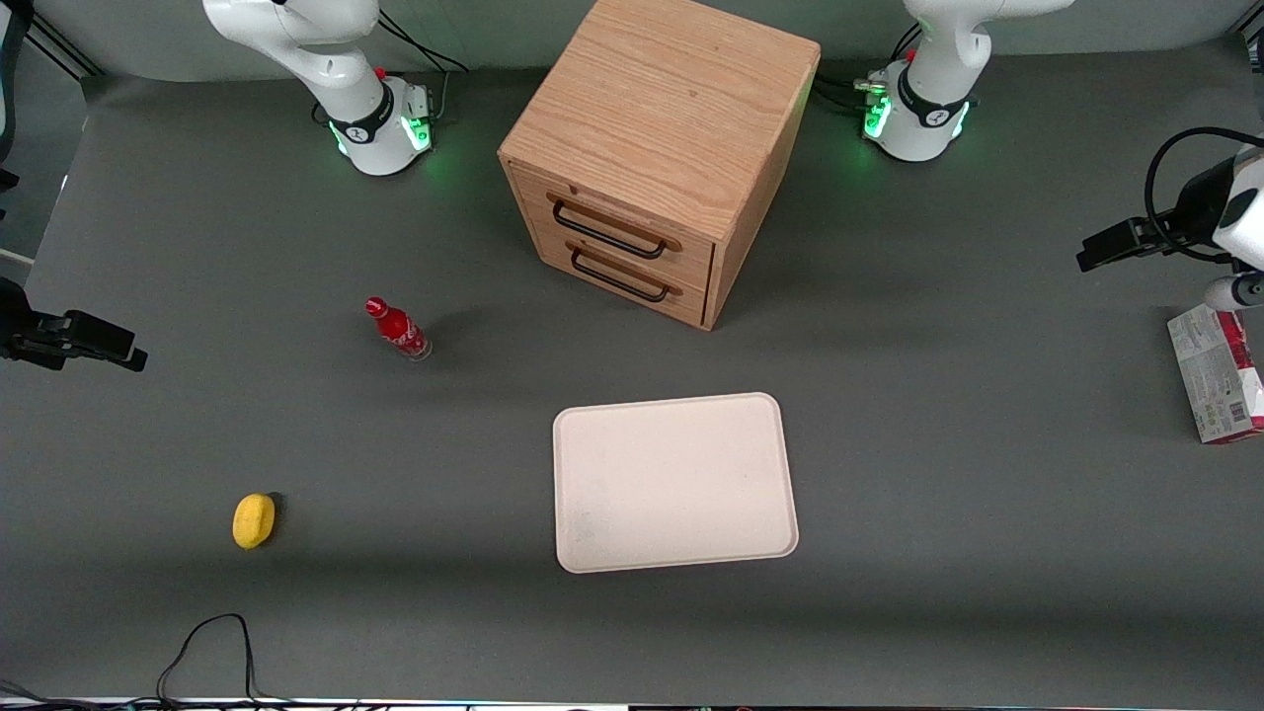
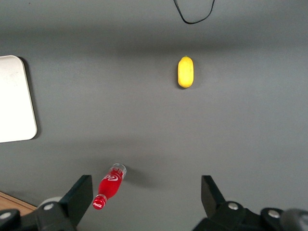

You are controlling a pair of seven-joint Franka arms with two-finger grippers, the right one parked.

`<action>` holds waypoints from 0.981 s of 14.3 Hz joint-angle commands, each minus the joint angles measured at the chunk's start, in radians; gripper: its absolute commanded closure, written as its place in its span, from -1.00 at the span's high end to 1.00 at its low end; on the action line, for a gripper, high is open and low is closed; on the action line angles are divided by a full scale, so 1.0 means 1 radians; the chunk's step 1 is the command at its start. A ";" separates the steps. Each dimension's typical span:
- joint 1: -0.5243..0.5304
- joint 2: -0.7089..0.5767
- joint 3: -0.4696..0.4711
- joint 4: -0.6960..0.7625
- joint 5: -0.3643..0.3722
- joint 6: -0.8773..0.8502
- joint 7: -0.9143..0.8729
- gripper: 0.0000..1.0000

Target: Place red cookie box on tray

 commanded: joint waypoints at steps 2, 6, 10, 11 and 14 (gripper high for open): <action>-0.136 0.014 0.141 0.041 0.001 -0.039 0.014 1.00; -0.148 0.037 0.141 0.056 0.003 -0.043 -0.006 1.00; -0.148 0.045 0.129 0.056 0.017 -0.047 0.009 1.00; -0.148 0.051 0.129 0.055 0.017 -0.050 0.014 1.00; -0.147 0.059 0.129 0.067 0.017 -0.050 0.015 1.00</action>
